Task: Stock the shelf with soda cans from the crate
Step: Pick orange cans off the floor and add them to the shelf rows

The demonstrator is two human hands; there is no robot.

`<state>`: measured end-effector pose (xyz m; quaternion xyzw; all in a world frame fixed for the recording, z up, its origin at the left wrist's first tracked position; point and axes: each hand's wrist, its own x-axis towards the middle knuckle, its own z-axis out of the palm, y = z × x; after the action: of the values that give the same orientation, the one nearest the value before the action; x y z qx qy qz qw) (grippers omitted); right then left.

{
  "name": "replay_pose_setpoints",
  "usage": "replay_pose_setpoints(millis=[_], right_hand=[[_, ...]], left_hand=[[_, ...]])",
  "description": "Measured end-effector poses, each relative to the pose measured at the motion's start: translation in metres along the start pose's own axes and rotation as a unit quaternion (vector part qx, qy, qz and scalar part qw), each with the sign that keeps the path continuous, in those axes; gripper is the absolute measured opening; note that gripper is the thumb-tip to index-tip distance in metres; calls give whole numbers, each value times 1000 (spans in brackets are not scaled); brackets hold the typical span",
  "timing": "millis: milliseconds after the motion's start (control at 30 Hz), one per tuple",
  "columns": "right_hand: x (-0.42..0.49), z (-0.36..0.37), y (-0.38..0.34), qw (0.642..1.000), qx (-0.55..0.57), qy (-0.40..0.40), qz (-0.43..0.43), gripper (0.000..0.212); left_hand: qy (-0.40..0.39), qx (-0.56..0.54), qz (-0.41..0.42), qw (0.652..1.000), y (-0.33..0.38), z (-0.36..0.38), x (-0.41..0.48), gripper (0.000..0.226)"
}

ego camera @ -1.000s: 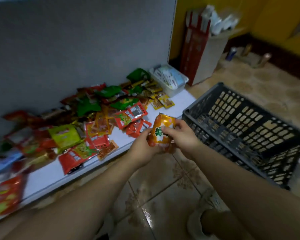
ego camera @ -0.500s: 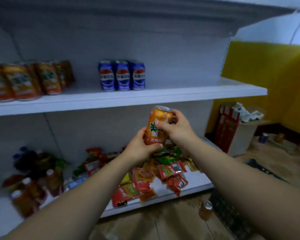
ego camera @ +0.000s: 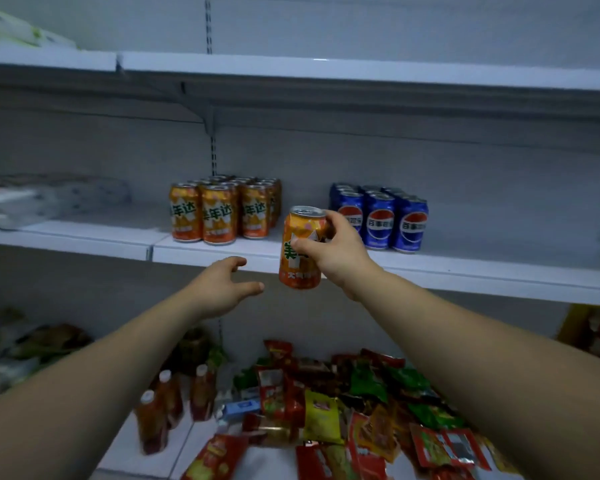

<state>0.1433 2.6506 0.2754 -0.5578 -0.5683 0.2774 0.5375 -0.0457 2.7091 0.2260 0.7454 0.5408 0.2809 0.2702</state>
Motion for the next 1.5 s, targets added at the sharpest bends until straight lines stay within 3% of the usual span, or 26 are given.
replay_pose_setpoints(millis=[267,467,600,800,1000,1233,1500], right_hand=[[95,53,15,1000,-1,-20,-6,66],[138,83,34,1000,-8,-19,-17,70],[148,97,46,999,-35,-1,-36,63],[155,121,52,994,-93,15,-55,89],[152,123,62,994,-78,24,-69,86],[125,96,48,995,-97,-6,-27,75],[47,21,46,968,-250,-33,14,81]], left_hand=[[139,153,-49,977,-80,-60,72,76],[144,289,-130,937,-125,-70,119,96],[155,297,-139,932,-136,-62,127,100],[179,299,-123,929,-144,-57,130,99],[178,288,-119,933,-144,-57,129,97],[155,245,-114,950,-125,-49,112,89],[60,156,-52,985,-61,1,41,90]])
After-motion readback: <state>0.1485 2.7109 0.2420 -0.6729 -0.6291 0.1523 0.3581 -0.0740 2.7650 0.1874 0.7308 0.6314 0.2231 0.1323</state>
